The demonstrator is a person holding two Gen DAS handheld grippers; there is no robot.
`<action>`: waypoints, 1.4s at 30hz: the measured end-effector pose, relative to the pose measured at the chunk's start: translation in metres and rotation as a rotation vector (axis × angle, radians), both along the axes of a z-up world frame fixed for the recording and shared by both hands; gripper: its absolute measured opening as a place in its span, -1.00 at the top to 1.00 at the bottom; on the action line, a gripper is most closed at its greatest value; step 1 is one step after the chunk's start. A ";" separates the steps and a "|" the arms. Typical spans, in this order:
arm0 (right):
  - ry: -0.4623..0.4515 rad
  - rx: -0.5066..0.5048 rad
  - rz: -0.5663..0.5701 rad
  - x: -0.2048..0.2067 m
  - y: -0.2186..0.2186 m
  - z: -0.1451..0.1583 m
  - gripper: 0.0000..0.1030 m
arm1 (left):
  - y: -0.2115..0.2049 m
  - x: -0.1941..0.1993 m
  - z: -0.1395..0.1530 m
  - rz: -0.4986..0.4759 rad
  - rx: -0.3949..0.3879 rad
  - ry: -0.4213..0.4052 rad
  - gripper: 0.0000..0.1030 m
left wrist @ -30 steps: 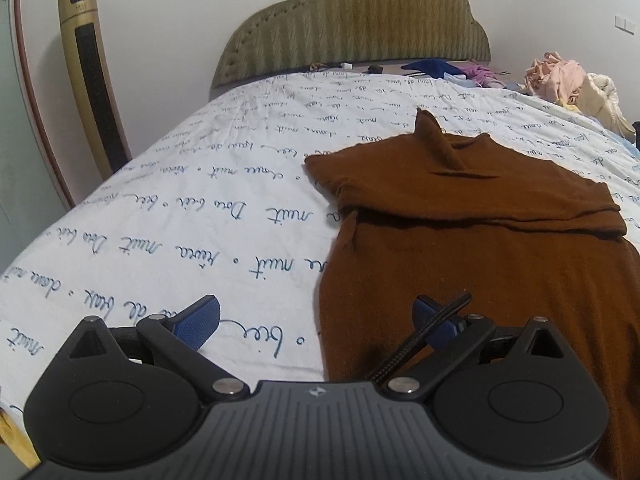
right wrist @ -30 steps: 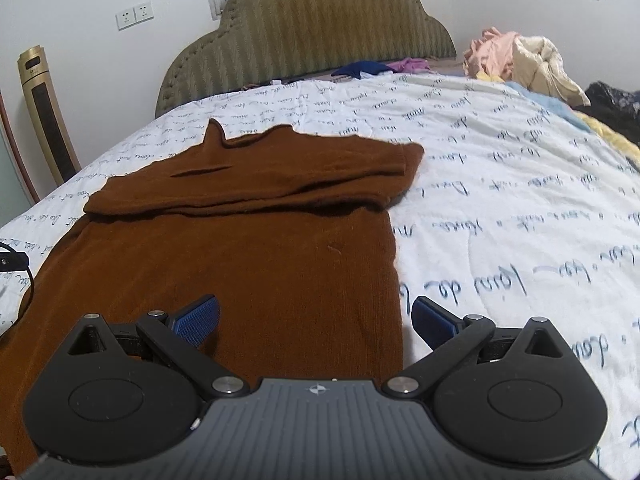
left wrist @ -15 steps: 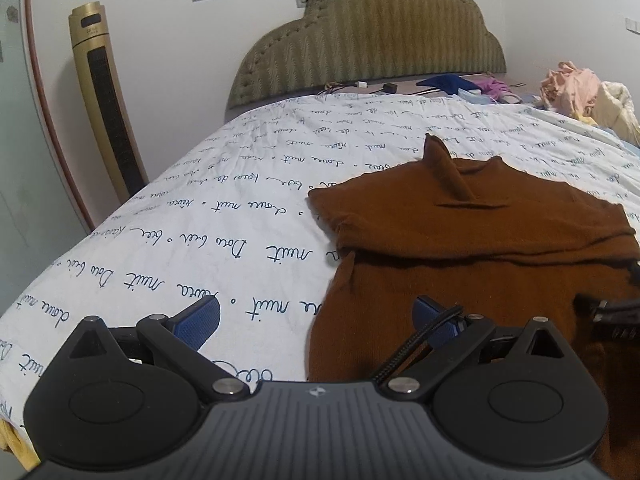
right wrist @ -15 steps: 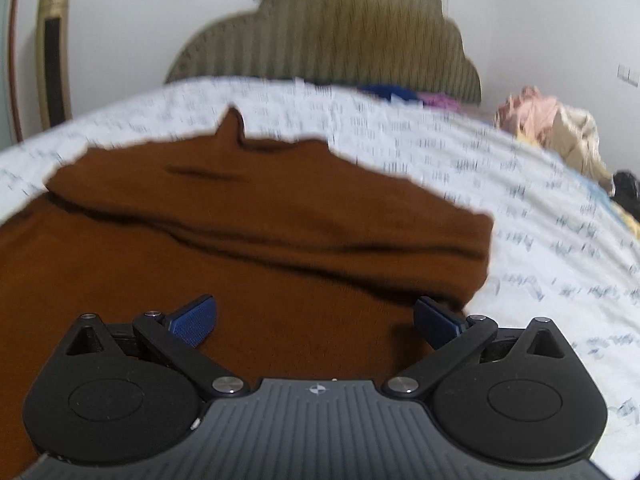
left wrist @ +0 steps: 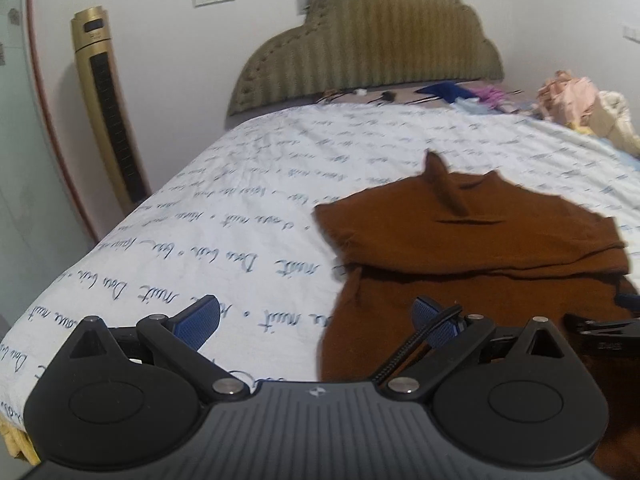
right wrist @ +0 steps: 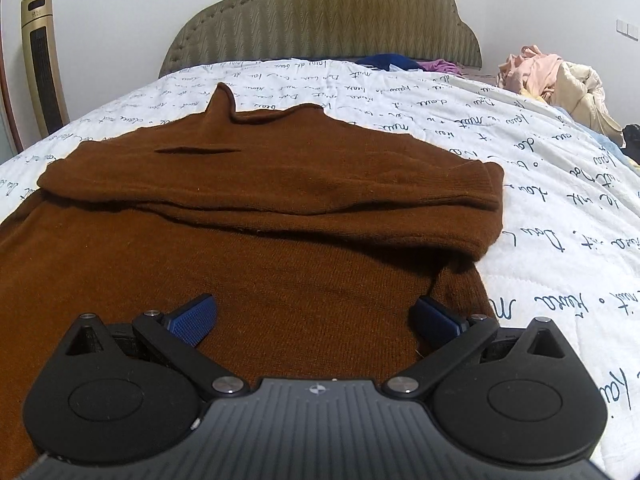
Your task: Fold small clothes
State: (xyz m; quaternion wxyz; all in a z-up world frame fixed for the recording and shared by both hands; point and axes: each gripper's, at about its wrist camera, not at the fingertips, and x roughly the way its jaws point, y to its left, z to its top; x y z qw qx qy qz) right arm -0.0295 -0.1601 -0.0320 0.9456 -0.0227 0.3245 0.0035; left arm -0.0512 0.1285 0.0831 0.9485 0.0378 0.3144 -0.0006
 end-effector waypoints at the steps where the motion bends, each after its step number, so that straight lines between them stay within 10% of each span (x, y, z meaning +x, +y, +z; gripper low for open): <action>1: 0.000 0.002 0.000 0.000 0.000 0.000 -1.00 | -0.001 -0.004 0.004 -0.010 0.000 -0.011 -1.00; 9: 0.000 0.001 0.000 0.000 -0.001 0.000 -1.00 | -0.008 0.006 0.009 0.186 0.043 -0.098 -1.00; 20: 0.000 0.002 0.000 0.000 -0.001 0.000 -1.00 | -0.001 -0.012 0.011 0.341 -0.279 -0.231 -1.00; 27: 0.000 0.002 0.000 0.000 -0.001 0.000 -1.00 | -0.028 0.004 0.025 0.481 -0.033 -0.014 -1.00; 37: 0.000 0.002 0.000 0.000 -0.001 0.000 -1.00 | 0.006 -0.057 0.041 0.760 -0.080 0.014 -1.00; 42: 0.000 0.002 0.000 0.000 -0.001 0.000 -1.00 | -0.004 -0.047 0.037 0.687 -0.188 0.006 -1.00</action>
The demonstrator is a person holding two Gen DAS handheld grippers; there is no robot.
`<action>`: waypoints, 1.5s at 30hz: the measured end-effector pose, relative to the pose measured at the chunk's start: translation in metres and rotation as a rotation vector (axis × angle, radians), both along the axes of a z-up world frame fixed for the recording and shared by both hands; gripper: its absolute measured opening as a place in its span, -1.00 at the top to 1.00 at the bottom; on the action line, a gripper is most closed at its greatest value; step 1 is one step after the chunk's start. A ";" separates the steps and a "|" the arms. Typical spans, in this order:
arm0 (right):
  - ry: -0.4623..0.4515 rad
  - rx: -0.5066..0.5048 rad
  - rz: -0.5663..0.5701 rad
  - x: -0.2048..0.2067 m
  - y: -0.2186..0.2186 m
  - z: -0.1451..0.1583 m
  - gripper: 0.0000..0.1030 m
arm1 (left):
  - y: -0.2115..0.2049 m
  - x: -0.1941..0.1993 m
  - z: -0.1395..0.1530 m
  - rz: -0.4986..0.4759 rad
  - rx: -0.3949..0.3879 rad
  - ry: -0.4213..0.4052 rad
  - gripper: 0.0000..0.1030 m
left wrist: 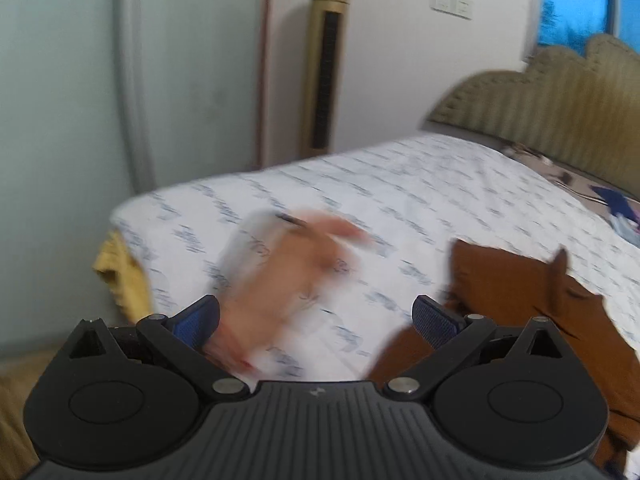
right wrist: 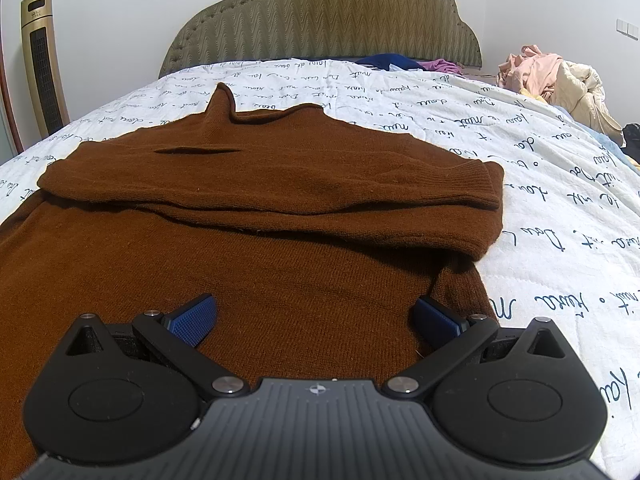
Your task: Fold small clothes
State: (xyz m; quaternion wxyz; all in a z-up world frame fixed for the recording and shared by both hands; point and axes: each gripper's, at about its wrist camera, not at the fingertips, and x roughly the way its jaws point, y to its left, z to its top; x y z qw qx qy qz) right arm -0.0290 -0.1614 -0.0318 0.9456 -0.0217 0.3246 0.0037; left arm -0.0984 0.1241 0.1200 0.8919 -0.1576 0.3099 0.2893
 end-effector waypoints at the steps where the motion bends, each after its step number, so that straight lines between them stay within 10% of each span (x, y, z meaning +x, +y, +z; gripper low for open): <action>1: 0.000 0.000 0.000 0.000 0.000 0.000 -1.00 | -0.004 0.008 -0.003 -0.034 -0.010 0.003 -1.00; 9: 0.000 0.000 0.000 0.000 0.000 0.000 -1.00 | -0.041 0.079 -0.017 -0.314 0.001 0.034 -1.00; 14: 0.000 0.000 0.000 0.000 0.000 0.000 -1.00 | -0.055 0.099 -0.025 -0.009 0.351 0.530 -1.00; 24: 0.000 0.000 0.000 0.000 0.001 0.000 -1.00 | -0.076 0.115 -0.009 -0.487 0.047 0.007 -1.00; 37: 0.000 0.000 0.000 0.000 0.000 0.000 -1.00 | -0.039 0.111 -0.081 -0.472 -0.047 0.149 -1.00; 45: 0.000 0.000 0.000 0.000 0.001 0.000 -1.00 | -0.064 0.112 -0.081 -0.586 0.048 0.188 -1.00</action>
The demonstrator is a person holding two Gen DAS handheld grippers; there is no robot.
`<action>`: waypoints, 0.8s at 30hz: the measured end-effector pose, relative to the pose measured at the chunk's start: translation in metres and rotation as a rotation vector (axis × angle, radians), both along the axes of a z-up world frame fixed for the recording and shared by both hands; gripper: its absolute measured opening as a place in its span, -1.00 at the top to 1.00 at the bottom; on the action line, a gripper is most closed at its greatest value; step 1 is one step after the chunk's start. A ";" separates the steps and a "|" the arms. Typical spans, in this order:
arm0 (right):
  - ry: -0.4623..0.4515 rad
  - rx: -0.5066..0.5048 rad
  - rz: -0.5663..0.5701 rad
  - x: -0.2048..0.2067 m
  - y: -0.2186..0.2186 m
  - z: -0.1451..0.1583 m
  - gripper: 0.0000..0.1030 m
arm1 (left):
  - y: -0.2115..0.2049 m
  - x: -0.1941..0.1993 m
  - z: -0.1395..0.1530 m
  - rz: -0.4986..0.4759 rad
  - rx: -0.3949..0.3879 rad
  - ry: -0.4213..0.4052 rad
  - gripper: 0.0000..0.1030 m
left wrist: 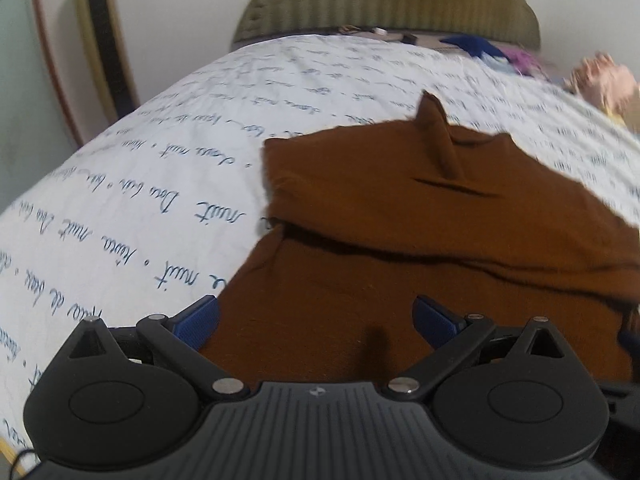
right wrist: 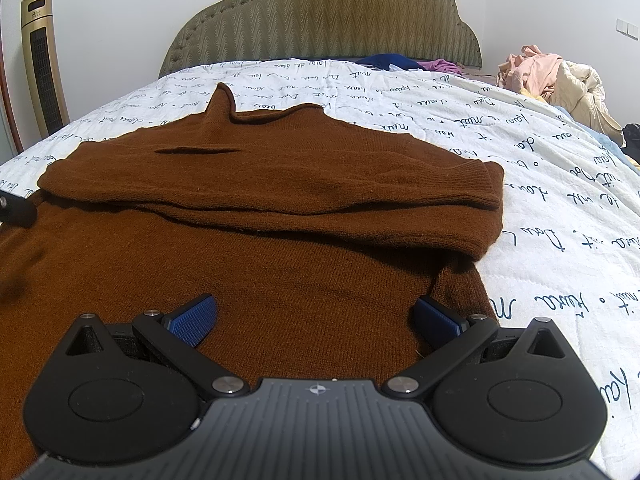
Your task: Fold small clothes
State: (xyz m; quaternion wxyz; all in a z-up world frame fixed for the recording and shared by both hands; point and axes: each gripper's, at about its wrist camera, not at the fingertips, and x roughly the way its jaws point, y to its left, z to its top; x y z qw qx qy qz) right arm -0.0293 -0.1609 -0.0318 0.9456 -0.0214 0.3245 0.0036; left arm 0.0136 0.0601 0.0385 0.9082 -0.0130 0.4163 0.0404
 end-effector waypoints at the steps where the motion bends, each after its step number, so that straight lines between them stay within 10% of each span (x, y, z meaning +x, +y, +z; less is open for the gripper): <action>1: 0.000 0.000 0.000 0.000 0.000 0.000 -1.00 | -0.001 0.001 -0.002 -0.022 -0.005 0.004 -1.00; 17: 0.000 0.000 0.000 0.000 0.000 0.000 -1.00 | 0.002 -0.020 -0.011 -0.036 -0.135 -0.101 -1.00; 21: 0.000 0.000 0.000 0.000 0.000 0.000 -1.00 | 0.001 -0.037 -0.009 0.081 0.049 -0.293 -1.00; 24: 0.000 0.000 0.000 0.000 0.000 0.000 -1.00 | 0.000 -0.035 -0.008 0.022 0.167 -0.280 -1.00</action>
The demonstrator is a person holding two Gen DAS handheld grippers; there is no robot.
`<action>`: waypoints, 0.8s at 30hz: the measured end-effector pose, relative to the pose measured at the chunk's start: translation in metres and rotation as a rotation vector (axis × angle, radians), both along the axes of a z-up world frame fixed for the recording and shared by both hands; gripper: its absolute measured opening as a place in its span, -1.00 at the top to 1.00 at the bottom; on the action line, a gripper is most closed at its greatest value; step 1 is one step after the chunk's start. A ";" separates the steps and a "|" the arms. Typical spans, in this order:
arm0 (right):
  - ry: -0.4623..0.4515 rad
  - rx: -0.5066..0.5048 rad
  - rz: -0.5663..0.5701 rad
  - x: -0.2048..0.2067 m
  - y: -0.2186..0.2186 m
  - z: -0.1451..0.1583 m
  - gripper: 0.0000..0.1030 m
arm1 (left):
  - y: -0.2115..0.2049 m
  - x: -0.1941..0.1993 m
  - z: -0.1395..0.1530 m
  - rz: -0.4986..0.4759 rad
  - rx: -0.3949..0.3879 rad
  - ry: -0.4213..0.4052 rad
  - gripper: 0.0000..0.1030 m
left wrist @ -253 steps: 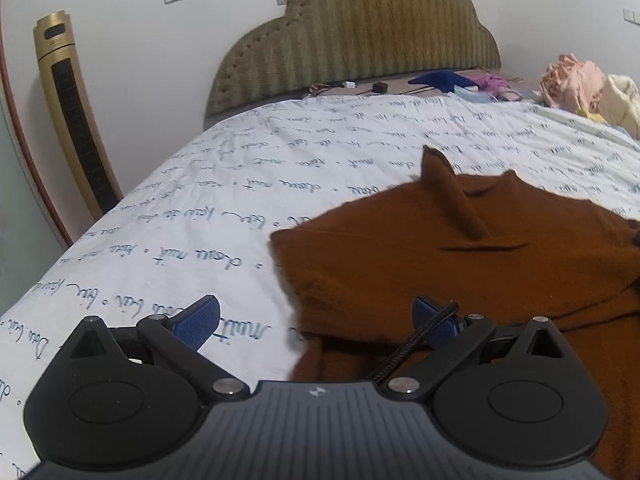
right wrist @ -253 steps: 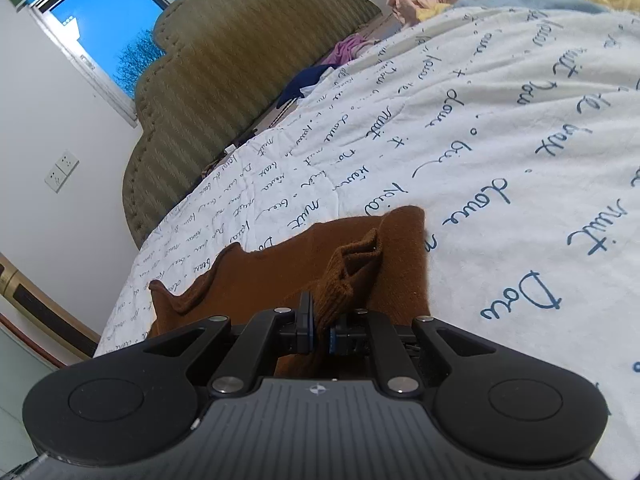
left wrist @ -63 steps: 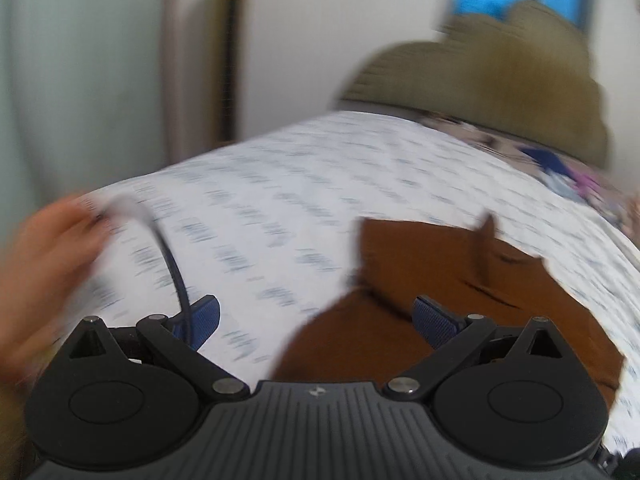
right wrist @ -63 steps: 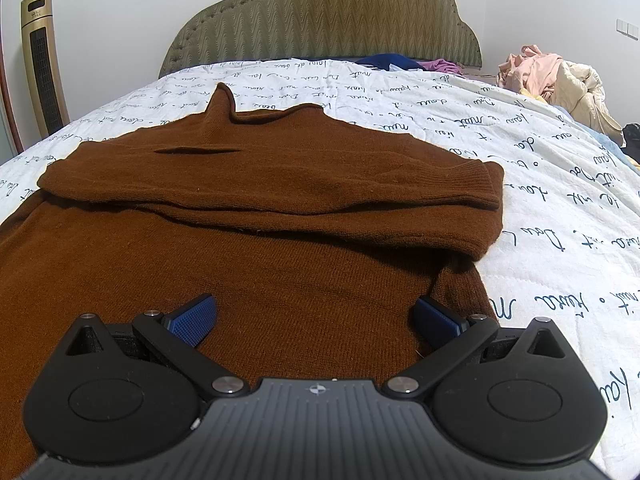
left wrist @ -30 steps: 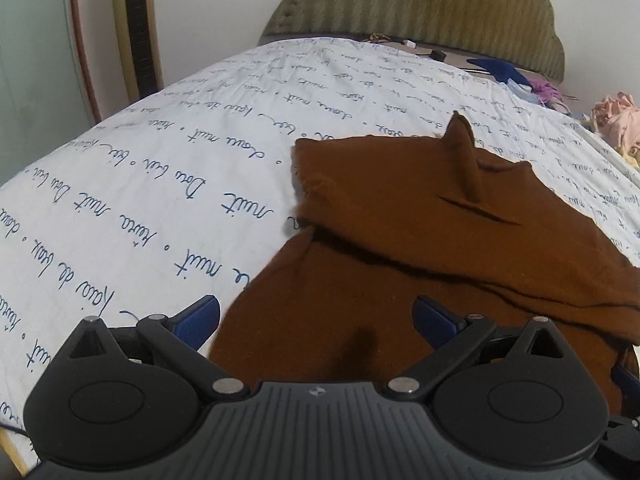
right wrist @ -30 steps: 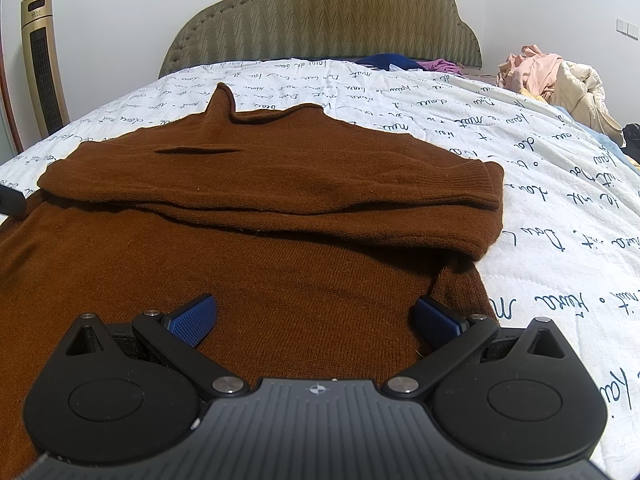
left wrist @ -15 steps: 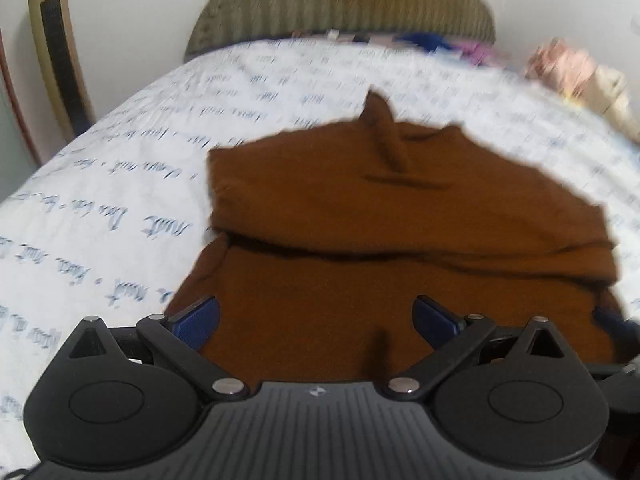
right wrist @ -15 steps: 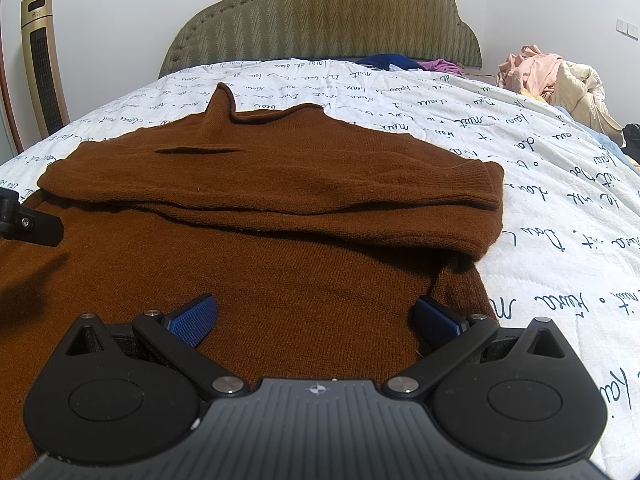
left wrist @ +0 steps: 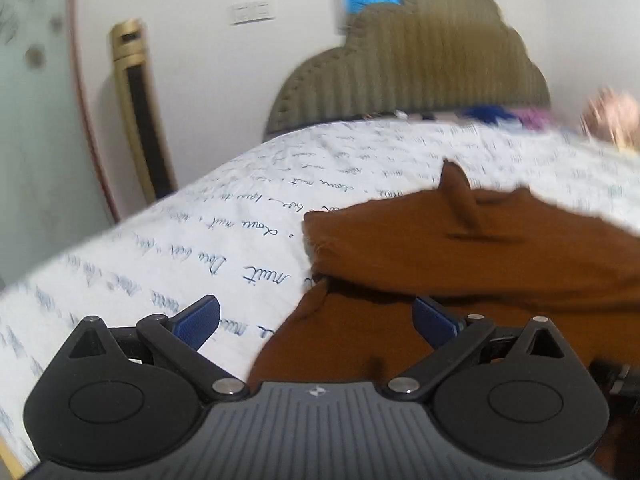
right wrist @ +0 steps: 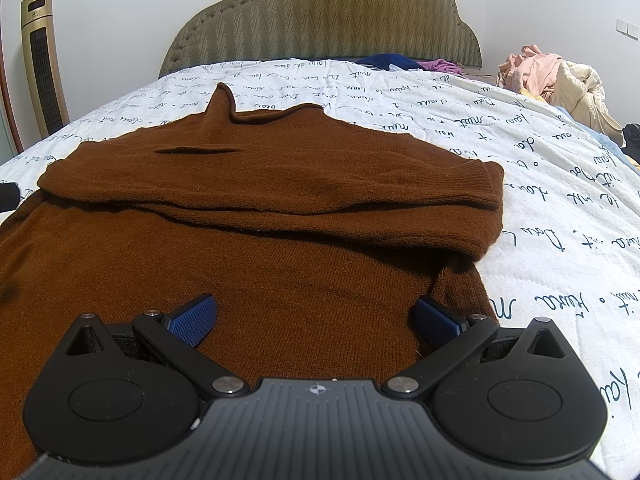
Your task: Fold small clothes
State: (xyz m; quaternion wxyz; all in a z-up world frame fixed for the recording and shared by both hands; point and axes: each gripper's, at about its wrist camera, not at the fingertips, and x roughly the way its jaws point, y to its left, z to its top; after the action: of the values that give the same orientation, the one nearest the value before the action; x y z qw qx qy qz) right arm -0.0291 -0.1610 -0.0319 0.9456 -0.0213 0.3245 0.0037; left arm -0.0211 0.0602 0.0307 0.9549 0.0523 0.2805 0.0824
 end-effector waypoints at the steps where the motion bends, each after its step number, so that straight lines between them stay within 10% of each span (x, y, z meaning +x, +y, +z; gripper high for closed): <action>1: 0.000 0.000 0.000 0.000 0.000 0.000 -1.00 | 0.001 0.003 0.000 -0.045 0.018 0.036 -1.00; 24: 0.002 0.002 0.001 0.001 0.000 -0.001 -1.00 | 0.022 -0.029 -0.012 -0.156 -0.019 0.192 -1.00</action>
State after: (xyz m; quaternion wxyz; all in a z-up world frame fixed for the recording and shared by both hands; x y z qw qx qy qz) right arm -0.0278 -0.1608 -0.0324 0.9454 -0.0206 0.3253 0.0044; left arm -0.0504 0.0826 0.0186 0.9276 0.0726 0.3665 0.0000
